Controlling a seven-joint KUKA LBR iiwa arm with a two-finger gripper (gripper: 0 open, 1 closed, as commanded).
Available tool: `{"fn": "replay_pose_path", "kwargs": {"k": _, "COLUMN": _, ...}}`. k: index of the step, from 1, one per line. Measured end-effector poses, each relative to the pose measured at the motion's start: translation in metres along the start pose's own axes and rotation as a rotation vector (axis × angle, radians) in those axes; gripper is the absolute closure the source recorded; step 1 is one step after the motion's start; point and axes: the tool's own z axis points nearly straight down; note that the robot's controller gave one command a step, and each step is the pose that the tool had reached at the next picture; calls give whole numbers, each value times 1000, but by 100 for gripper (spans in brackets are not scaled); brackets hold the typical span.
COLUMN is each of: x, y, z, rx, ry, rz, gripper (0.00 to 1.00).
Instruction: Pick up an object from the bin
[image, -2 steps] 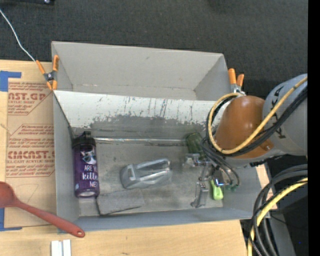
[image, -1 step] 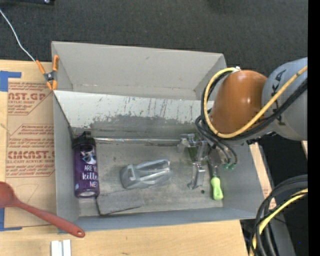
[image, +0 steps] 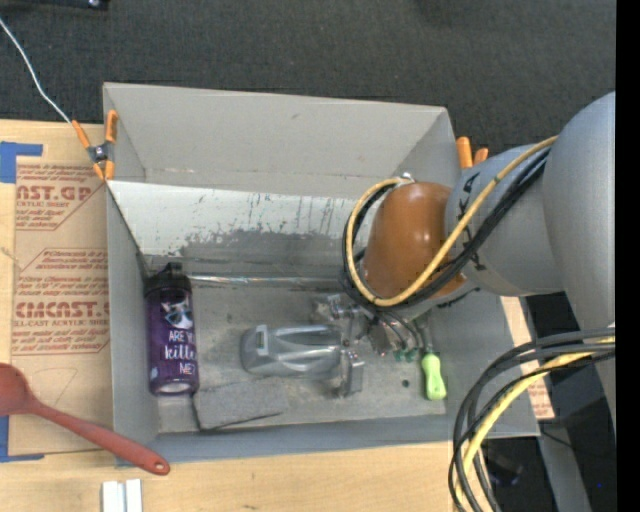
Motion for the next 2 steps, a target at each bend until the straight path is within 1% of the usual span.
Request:
{"fn": "replay_pose_path", "kwargs": {"k": 1, "x": -16, "y": 75, "z": 8, "rx": 2, "ry": -25, "rz": -38, "gripper": 100}}
{"fn": "replay_pose_path", "kwargs": {"k": 2, "x": -16, "y": 75, "z": 8, "rx": 2, "ry": -25, "rz": -38, "gripper": 100}}
